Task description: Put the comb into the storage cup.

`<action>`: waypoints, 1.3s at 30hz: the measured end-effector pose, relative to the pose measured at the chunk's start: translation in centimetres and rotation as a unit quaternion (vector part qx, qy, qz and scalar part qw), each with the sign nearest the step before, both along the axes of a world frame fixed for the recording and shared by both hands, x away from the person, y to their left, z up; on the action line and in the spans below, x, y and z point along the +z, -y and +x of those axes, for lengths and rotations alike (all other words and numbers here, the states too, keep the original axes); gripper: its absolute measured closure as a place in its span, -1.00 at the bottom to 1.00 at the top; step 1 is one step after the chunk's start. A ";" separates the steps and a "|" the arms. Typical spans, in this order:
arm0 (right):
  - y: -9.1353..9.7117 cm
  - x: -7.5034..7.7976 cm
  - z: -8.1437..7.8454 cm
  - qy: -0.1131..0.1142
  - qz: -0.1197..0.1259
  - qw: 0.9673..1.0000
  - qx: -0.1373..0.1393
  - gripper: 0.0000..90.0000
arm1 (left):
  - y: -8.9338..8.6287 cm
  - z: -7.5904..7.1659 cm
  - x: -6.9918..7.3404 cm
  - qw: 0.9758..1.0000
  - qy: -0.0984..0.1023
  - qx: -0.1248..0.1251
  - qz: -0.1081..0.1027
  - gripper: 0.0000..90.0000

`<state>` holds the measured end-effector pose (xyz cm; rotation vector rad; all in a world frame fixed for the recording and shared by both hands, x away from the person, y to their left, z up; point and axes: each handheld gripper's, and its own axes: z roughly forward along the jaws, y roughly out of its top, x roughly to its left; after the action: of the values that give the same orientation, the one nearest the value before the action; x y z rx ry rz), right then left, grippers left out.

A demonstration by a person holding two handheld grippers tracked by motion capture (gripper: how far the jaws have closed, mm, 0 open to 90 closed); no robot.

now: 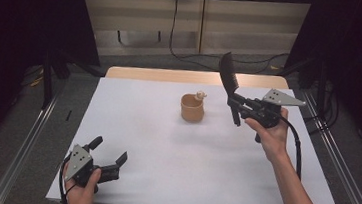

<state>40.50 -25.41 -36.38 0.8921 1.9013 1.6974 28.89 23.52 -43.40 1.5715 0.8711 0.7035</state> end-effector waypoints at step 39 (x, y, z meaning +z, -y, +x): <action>-6.1 1.8 3.0 0.015 0.000 1.000 0.018 0.61 | 0.1 -0.1 0.1 1.000 0.003 -0.006 -0.006 -0.96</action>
<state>43.51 -19.28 -34.61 0.8328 1.9092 1.7223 28.80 23.44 -43.30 1.5623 0.8601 0.6925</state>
